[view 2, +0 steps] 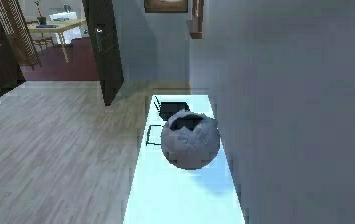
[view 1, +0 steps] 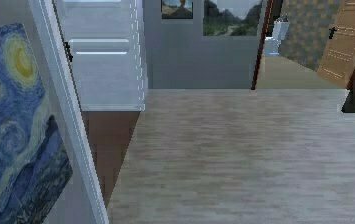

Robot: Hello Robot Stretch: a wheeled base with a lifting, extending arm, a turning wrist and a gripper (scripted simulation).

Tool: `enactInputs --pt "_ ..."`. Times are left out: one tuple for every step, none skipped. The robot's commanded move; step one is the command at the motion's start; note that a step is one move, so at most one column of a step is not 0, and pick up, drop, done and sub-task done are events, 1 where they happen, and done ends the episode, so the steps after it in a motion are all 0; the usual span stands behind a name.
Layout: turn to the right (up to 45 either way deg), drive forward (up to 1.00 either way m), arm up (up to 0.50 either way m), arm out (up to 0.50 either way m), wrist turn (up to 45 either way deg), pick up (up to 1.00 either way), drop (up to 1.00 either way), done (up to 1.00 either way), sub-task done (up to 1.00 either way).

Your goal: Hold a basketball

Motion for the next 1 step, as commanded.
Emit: enactInputs --pt "0.0 0.00 0.50 0.00 0.0 0.00 0.00 0.00 0.00"
